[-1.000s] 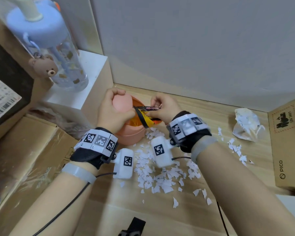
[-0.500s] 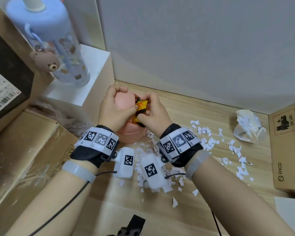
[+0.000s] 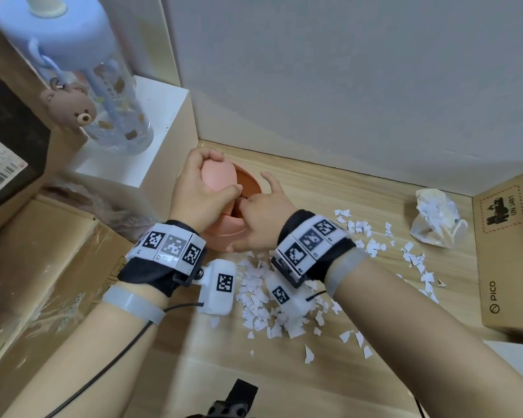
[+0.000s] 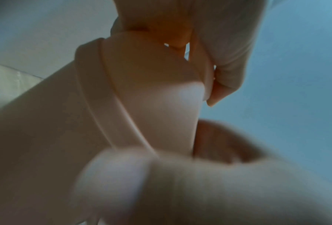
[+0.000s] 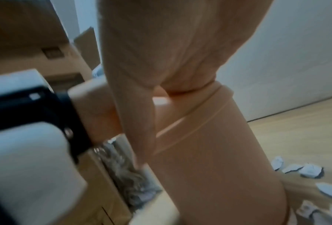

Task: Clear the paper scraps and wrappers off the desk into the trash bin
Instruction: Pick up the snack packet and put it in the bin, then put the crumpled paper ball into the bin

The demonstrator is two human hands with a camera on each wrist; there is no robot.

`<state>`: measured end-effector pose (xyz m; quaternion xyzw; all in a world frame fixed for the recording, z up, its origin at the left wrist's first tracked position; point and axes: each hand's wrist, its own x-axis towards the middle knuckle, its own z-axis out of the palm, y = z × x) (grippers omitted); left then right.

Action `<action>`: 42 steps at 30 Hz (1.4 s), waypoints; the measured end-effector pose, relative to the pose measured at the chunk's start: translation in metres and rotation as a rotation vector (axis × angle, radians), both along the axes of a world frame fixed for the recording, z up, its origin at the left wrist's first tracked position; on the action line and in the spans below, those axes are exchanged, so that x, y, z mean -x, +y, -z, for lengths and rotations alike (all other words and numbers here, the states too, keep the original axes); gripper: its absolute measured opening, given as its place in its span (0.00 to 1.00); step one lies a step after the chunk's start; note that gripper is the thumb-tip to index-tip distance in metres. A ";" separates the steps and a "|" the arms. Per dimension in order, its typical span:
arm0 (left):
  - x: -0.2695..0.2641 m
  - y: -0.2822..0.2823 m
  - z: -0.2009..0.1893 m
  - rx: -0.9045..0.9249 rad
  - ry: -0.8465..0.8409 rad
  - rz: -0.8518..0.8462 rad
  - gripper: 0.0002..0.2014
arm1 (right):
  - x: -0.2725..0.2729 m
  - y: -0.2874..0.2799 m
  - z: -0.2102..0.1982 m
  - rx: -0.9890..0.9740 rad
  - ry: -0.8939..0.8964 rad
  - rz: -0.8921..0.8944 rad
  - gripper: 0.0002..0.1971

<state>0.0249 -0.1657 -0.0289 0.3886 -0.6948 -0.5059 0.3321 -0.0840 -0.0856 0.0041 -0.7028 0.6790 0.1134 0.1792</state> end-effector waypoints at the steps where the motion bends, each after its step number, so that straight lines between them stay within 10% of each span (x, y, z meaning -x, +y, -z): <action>1: 0.000 0.000 0.000 -0.006 0.003 0.005 0.21 | -0.002 -0.006 -0.004 -0.087 0.071 -0.057 0.26; 8: -0.003 -0.002 0.000 -0.024 0.039 0.028 0.22 | -0.010 -0.032 -0.023 0.022 -0.385 0.195 0.27; 12: 0.000 0.000 -0.002 -0.006 0.033 -0.004 0.21 | 0.008 -0.018 -0.004 -0.238 -0.129 0.024 0.18; 20: 0.014 0.012 -0.002 0.006 0.018 -0.091 0.21 | 0.047 0.045 0.028 0.531 -0.686 0.390 0.09; 28: 0.014 0.012 -0.003 -0.011 0.010 -0.121 0.20 | 0.185 0.112 0.058 0.456 -0.107 1.325 0.35; 42: 0.014 0.017 -0.009 -0.026 0.008 -0.128 0.20 | 0.248 0.171 0.101 0.181 -0.163 1.517 0.26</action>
